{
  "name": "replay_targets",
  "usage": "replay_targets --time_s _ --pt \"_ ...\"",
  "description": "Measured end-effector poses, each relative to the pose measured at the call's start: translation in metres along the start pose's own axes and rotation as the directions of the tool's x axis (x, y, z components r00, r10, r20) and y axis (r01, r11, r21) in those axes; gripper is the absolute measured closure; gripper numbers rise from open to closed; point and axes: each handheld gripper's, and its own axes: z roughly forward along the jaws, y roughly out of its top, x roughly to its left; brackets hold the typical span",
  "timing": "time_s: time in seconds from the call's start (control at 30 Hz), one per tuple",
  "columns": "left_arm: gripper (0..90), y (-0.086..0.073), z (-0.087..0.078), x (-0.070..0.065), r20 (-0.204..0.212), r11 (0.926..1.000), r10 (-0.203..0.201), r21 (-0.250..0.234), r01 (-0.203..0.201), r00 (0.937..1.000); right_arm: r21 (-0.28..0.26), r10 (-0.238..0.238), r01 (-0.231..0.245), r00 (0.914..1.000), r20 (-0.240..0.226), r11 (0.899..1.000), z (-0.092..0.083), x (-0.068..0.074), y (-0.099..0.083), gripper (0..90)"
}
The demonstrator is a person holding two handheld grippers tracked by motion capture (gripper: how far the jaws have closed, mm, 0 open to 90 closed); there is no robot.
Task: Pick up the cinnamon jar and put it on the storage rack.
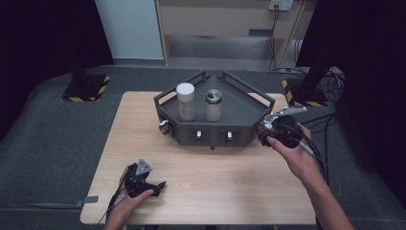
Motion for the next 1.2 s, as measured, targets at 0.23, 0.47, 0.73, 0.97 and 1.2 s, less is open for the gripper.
replay_targets --time_s 0.23,0.47,0.73,0.97,1.2 --pt "0.0 0.000 0.000 0.000 0.000 1.0000 0.000 0.000 0.000 1.0000 -0.001 0.008 -0.008 0.9999 0.007 1.000 0.002 -0.003 0.006 31.6" --pt "0.0 0.000 0.000 0.000 0.000 1.0000 -0.001 -0.001 0.001 1.0000 0.006 -0.007 0.007 1.0000 0.007 1.000 0.006 0.000 0.015 31.6" --pt "0.0 0.000 0.000 0.000 0.000 1.0000 0.000 -0.001 0.000 1.0000 0.005 -0.015 0.015 0.9998 0.009 1.000 0.011 -0.001 0.027 31.6" --pt "0.0 0.000 0.000 0.000 0.000 1.0000 0.000 -0.001 0.000 1.0000 0.001 -0.022 0.022 0.9997 0.010 1.000 0.015 -0.001 0.039 31.6" --pt "0.0 0.000 0.000 0.000 0.000 1.0000 -0.001 -0.001 0.001 1.0000 -0.001 -0.025 0.025 0.9997 0.008 1.000 0.019 0.000 0.048 31.6"
